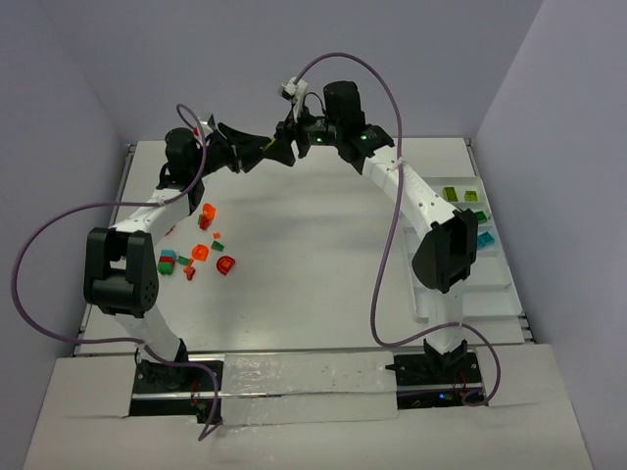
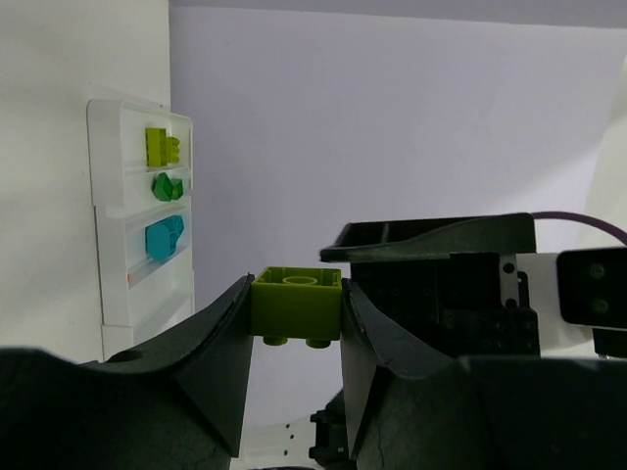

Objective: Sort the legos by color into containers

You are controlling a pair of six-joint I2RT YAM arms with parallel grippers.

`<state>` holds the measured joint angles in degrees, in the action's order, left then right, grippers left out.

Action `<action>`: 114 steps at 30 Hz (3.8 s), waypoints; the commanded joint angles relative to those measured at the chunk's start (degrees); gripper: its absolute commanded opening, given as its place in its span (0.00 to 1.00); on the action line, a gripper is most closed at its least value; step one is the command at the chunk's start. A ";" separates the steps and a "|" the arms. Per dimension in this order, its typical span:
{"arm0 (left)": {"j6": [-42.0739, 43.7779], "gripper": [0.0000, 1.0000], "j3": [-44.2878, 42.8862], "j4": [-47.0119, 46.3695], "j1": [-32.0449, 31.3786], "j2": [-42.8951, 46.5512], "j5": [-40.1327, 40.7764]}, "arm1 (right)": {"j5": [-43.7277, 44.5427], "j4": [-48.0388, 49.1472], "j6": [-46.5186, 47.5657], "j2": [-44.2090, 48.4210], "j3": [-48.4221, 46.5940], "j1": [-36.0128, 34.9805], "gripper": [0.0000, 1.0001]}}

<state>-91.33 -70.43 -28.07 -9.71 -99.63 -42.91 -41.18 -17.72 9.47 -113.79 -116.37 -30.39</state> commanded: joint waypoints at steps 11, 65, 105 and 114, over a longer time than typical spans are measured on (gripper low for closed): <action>-1.41 0.00 -2.38 -6.99 -1.19 0.58 -2.43 | -0.51 3.15 -0.10 -0.02 -2.10 -0.21 0.28; 78.82 0.99 -13.91 53.10 3.20 4.07 37.67 | 37.84 -34.33 17.25 -16.61 -7.55 48.41 0.03; 96.56 0.84 -7.90 63.04 23.38 8.49 32.53 | 24.23 -31.69 12.12 -2.41 -8.12 38.73 0.95; 106.56 0.78 -8.99 64.18 25.86 2.89 31.94 | 19.31 -30.98 7.13 1.62 -3.46 30.67 0.98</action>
<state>8.12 -77.65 34.60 14.64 -94.89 -8.51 -19.48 -48.82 19.23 -113.24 -122.44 0.49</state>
